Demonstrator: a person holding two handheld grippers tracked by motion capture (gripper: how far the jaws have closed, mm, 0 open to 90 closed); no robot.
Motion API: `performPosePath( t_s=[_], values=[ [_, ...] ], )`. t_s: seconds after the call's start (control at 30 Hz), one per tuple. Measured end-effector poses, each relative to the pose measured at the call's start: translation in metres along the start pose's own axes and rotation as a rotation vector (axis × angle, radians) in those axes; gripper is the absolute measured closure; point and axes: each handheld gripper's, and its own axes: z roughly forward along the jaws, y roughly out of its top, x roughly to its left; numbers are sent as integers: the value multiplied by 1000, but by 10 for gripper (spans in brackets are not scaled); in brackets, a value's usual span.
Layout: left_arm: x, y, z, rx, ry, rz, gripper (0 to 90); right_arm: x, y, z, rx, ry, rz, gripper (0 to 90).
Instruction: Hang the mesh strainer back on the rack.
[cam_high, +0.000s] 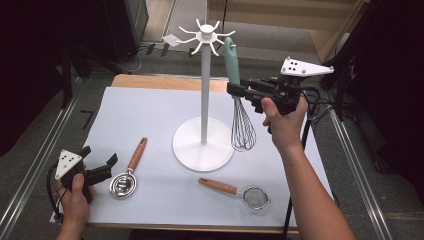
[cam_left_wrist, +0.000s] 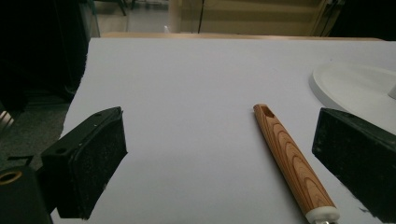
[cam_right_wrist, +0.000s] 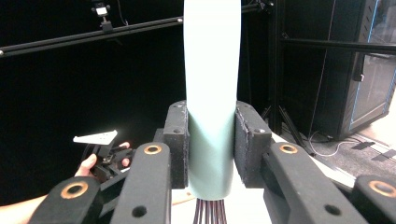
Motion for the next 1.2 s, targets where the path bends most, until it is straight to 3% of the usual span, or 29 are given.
performPosePath(
  t_s=[0.9,1.2],
  values=[
    [-1,0,0,0,-4,3,36,-1,-1,18,-28,11,-6,714],
    [-1,0,0,2,-4,6,36,6,-3,28,-31,-3,-27,714]
  ],
)
